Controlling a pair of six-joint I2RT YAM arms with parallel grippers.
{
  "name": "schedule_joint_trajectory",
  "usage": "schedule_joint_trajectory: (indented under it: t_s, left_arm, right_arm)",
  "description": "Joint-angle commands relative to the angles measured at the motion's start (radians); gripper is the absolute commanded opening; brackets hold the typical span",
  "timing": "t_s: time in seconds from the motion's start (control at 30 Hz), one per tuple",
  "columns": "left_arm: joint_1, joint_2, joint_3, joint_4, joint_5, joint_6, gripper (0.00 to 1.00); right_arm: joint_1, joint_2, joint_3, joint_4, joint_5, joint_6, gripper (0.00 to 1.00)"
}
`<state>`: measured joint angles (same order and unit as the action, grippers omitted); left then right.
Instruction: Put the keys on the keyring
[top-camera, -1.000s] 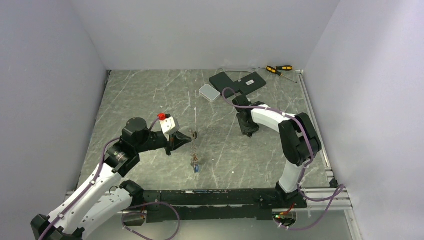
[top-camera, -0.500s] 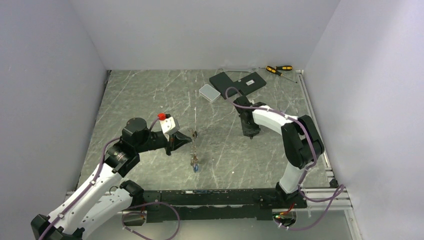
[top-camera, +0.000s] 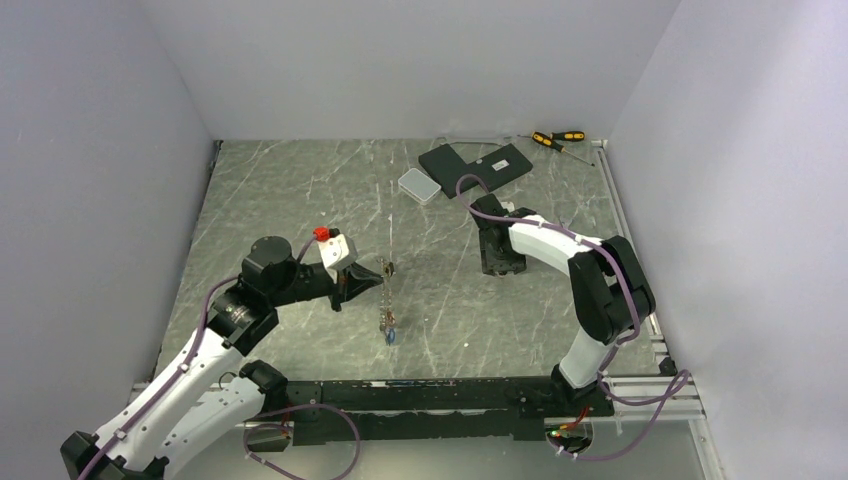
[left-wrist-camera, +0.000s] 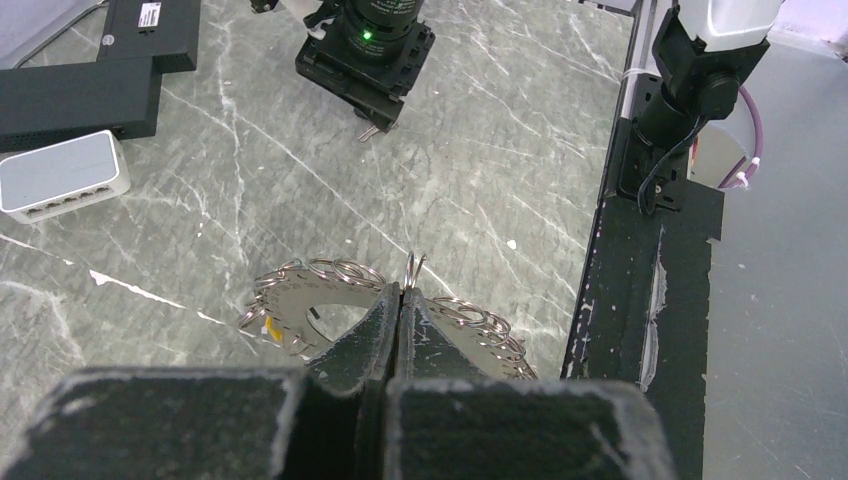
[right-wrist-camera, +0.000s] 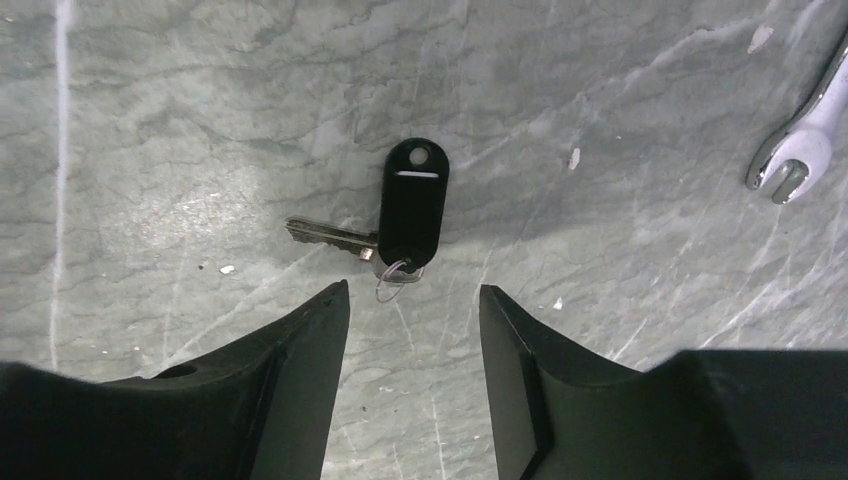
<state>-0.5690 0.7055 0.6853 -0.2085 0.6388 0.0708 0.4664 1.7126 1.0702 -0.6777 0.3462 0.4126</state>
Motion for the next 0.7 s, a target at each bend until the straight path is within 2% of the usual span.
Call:
schedule_joint_trajectory:
  t_s: [0.0,0.1,0.33,0.67]
  left_arm:
    - [-0.004,-0.018,0.047,0.054,0.016,0.021,0.00]
    - [-0.004,-0.018,0.046,0.052,0.011,0.021,0.00]
    - [-0.003,-0.014,0.046,0.052,0.013,0.021,0.00]
    - [-0.005,-0.025,0.046,0.049,0.009,0.024,0.00]
  right_arm:
    - [0.004,-0.031,0.008,0.047,-0.007,0.025,0.54]
    - [0.004,-0.023,0.008,0.050,0.002,0.032,0.53]
    - [0.003,-0.011,-0.013,0.048,0.025,0.036,0.39]
    - [0.002,0.014,-0.038,0.075,0.032,0.029,0.34]
